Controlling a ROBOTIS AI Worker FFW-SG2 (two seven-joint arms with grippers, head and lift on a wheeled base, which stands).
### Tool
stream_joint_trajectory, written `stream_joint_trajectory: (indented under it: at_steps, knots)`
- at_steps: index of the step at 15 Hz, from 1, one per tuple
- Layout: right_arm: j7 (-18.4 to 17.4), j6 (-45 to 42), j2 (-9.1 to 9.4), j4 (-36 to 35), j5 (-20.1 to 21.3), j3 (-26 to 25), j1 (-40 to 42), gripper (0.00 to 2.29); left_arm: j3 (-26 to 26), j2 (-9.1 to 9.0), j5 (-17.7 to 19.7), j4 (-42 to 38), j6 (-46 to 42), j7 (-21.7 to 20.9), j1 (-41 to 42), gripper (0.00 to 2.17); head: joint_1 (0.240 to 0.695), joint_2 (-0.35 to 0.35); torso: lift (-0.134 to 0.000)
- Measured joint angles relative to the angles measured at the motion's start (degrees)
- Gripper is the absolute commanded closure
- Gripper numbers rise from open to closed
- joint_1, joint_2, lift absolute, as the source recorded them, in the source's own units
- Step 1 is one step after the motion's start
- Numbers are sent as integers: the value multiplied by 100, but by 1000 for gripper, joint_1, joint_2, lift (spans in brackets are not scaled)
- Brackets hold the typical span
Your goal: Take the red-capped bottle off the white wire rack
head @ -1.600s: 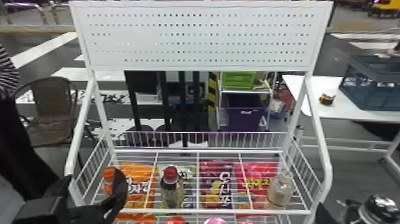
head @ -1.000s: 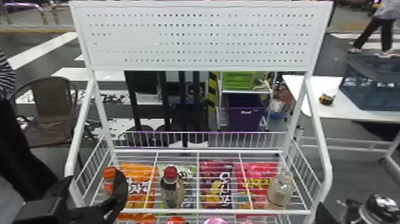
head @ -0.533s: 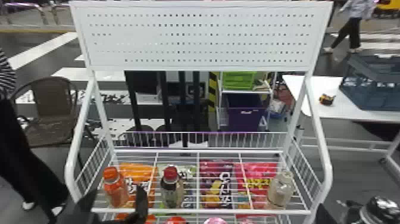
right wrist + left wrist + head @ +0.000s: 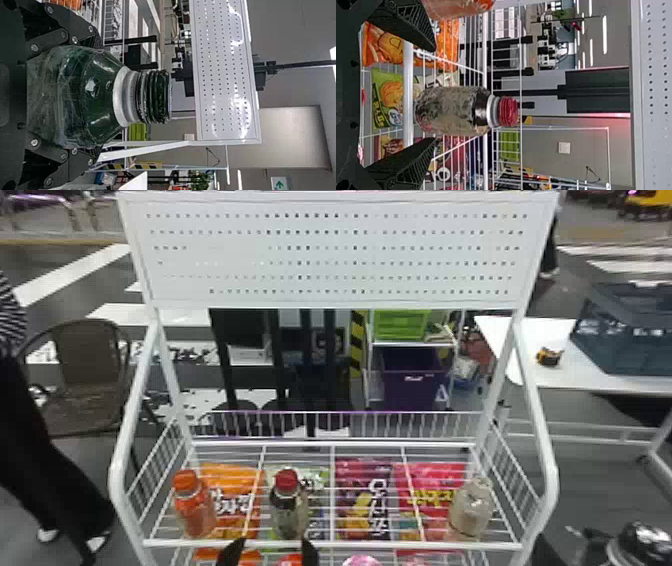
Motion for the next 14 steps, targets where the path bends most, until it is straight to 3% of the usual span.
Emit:
stream_joint_trajectory:
  at_steps: [7, 14]
  knots:
    - [1, -125, 0, 34, 0, -11, 46, 485, -142, -201, 58, 798, -194, 15, -685, 90, 499, 0, 0]
    - [1, -193, 0, 20, -7, -68, 100, 485, -143, -252, 187, 1239, -148, 3, -1213, 90, 499, 0, 0]
